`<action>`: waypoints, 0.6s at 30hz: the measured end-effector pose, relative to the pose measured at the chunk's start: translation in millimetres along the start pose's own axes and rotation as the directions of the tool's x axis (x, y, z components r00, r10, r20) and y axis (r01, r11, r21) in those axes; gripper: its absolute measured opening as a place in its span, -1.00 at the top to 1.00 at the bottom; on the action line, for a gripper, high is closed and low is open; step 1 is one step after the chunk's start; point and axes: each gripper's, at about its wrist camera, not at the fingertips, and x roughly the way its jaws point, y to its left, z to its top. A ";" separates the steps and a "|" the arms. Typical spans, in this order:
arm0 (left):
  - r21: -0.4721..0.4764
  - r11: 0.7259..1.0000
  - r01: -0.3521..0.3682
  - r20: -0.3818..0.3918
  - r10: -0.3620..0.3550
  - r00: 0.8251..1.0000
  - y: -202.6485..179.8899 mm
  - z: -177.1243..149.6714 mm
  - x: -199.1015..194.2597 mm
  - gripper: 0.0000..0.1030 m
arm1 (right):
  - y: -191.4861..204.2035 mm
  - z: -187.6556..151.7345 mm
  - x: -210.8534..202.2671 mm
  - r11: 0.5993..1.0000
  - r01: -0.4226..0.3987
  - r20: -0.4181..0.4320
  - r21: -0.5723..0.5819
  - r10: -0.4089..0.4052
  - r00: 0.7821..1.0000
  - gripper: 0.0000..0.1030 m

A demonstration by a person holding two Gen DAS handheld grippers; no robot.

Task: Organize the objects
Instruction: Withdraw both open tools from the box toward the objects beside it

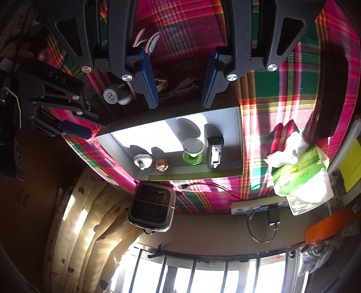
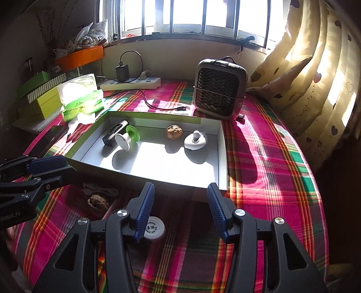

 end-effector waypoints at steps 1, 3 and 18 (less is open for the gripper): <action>0.002 1.000 0.004 -0.005 -0.004 1.000 -0.2 -2.6 -0.5 0.26 | 0.9 -2.6 -0.9 1.000 -0.005 -0.002 0.001 0.005 1.000 0.03; 0.004 1.000 0.014 -0.012 -0.014 1.000 -0.7 -8.1 -2.2 0.26 | 2.5 -7.8 -2.2 1.000 -0.011 -0.005 0.002 0.011 1.000 0.03; 0.014 0.996 0.091 -0.067 -0.090 0.994 -8.1 -36.4 -3.1 0.22 | 7.6 -33.5 6.2 0.997 -0.080 -0.061 0.019 0.081 0.995 -0.05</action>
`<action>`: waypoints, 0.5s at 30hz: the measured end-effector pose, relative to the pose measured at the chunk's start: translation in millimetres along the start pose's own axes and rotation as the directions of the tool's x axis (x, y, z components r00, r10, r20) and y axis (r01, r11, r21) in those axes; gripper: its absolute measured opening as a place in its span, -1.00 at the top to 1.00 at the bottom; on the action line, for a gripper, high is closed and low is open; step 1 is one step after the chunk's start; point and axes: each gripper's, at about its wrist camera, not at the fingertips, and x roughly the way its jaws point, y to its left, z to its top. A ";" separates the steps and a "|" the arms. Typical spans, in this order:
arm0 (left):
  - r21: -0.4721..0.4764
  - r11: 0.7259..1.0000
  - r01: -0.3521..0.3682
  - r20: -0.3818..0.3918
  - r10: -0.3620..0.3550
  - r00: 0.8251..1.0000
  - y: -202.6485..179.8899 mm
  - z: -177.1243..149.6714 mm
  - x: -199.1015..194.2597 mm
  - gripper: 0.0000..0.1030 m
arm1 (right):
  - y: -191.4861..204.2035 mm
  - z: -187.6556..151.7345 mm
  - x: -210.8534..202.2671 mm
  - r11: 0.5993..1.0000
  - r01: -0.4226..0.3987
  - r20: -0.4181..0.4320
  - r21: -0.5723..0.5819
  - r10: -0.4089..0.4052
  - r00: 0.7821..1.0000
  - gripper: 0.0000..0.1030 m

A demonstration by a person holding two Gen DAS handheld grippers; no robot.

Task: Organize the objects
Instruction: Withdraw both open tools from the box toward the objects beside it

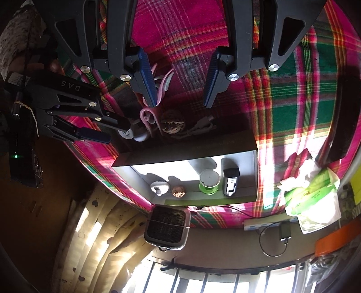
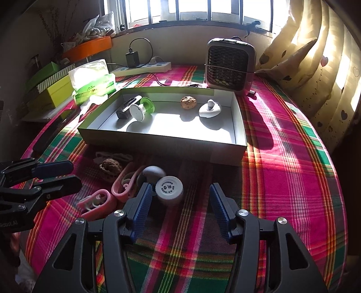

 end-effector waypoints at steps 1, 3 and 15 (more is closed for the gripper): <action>0.003 1.000 0.006 -0.002 -0.006 1.000 -0.9 -0.8 0.4 0.22 | 0.6 -0.2 1.4 1.000 -0.001 -0.004 -0.001 0.001 1.000 -0.05; 0.010 1.000 0.013 -0.011 -0.013 1.000 -3.4 -3.2 1.8 0.21 | 1.3 -0.8 4.6 1.000 0.002 -0.013 -0.003 -0.002 1.000 -0.05; 0.020 0.999 0.029 -0.046 -0.028 0.999 -8.9 -8.7 11.0 0.21 | -6.0 1.5 15.8 0.999 0.030 -0.048 0.012 -0.030 0.998 -0.05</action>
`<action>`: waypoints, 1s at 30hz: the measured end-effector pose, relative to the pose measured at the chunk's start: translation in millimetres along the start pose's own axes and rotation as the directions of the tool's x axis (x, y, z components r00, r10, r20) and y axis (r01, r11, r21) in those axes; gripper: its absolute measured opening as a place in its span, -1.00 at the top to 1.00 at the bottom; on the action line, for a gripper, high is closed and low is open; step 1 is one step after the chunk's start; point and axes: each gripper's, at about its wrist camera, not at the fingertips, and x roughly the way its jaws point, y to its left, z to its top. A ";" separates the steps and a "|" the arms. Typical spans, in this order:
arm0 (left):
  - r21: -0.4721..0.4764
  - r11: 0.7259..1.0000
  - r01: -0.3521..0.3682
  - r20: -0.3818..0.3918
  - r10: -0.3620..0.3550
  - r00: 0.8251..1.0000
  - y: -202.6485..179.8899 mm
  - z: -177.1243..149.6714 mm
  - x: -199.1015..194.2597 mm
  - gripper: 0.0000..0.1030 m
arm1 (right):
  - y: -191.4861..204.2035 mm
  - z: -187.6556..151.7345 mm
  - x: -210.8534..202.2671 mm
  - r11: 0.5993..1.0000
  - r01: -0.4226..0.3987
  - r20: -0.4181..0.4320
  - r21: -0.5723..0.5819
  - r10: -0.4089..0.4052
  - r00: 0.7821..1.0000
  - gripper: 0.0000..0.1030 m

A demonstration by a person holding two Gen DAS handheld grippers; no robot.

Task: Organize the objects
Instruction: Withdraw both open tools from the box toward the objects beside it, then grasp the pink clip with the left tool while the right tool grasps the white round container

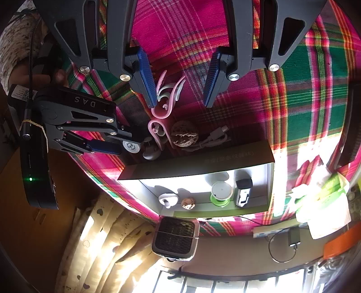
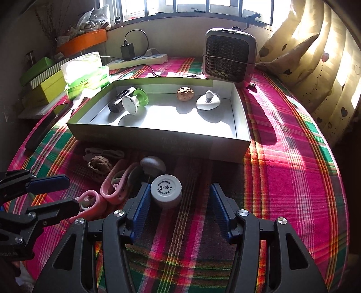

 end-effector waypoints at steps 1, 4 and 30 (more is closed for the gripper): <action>0.002 1.000 0.001 -0.002 -0.001 1.000 -0.6 -0.1 0.7 0.21 | -1.7 -0.5 0.5 1.000 0.003 -0.004 0.002 -0.003 1.000 -0.05; 0.004 1.000 0.004 -0.010 -0.004 1.000 -2.1 0.3 3.8 0.21 | -7.1 -1.1 -0.5 1.000 0.015 -0.005 0.011 -0.015 1.000 -0.05; 0.050 0.997 -0.055 -0.008 0.056 0.998 -14.0 2.0 14.1 0.21 | -6.5 4.3 5.3 1.000 0.021 -0.012 -0.012 -0.021 1.000 -0.05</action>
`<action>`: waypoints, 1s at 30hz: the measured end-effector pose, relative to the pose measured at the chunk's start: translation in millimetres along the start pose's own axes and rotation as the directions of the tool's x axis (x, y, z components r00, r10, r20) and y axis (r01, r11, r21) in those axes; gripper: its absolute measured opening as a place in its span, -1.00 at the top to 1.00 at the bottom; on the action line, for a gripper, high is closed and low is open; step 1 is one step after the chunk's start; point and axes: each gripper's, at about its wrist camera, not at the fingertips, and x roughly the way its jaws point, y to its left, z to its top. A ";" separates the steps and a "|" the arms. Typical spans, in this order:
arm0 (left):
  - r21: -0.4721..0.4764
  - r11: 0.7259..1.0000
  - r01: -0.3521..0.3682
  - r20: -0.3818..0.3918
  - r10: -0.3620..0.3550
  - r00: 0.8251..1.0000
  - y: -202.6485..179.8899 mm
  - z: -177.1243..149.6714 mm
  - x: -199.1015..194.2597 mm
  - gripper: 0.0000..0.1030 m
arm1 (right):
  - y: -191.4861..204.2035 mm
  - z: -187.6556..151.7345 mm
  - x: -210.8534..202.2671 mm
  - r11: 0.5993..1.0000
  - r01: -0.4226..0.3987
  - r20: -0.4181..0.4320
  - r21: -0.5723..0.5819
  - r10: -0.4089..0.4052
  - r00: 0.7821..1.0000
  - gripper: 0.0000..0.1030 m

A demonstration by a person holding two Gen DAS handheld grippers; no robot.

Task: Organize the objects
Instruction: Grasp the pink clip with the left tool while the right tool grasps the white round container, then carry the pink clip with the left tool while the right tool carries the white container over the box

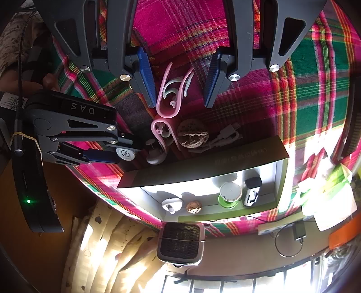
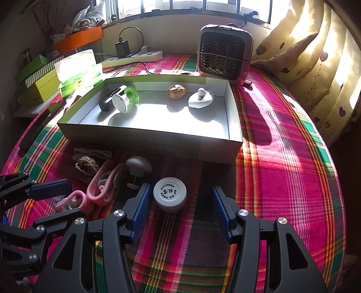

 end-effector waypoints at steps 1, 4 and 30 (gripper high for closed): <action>-0.002 1.000 0.000 0.001 0.000 1.000 0.2 0.1 0.0 0.22 | -0.2 0.1 0.0 1.000 0.000 0.000 0.000 0.000 1.000 -0.05; 0.002 1.000 -0.012 0.002 0.012 1.000 -0.4 -0.1 0.2 0.28 | -0.7 -0.1 -0.2 1.000 -0.002 0.001 0.002 0.002 1.000 -0.05; -0.011 0.999 -0.032 0.012 0.032 0.999 2.4 -0.8 0.8 0.59 | -0.9 -2.5 -2.6 1.000 -0.010 0.012 0.002 0.010 1.000 0.45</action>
